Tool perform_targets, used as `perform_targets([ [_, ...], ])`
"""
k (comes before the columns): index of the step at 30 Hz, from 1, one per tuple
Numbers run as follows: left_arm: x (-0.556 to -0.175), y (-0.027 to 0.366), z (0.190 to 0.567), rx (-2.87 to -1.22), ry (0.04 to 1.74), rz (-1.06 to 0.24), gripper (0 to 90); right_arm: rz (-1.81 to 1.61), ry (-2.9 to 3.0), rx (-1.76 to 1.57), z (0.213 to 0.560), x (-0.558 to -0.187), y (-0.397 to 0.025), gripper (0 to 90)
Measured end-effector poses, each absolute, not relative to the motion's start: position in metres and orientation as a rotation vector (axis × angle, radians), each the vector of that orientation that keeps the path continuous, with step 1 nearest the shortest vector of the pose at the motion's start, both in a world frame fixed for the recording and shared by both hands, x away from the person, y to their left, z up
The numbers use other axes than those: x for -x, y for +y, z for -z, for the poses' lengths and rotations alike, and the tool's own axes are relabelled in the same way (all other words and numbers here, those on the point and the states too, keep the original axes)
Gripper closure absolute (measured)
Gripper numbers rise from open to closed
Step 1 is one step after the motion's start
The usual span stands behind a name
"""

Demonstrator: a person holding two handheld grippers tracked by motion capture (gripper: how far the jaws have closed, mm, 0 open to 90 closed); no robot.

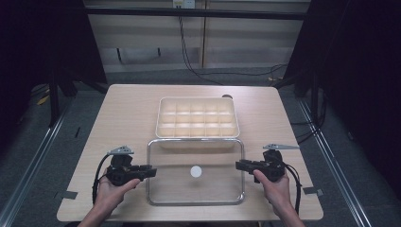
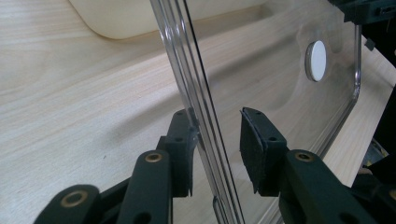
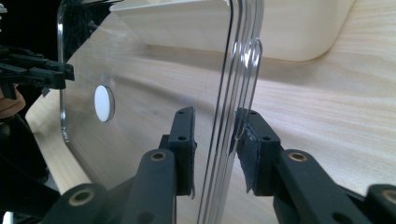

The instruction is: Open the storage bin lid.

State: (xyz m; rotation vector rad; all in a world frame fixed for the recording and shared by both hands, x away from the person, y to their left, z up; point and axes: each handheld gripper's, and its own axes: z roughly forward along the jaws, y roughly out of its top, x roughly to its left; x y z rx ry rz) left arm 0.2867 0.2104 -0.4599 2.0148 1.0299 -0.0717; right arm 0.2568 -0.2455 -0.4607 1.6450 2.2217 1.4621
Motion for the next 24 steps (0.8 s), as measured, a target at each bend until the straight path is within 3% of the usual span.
perform_targets([
  [24,-0.296,0.207,0.474,-2.038,1.053,0.093,61.5,-1.394,2.238,-1.67,0.48,-0.266,-0.244,60.7],
])
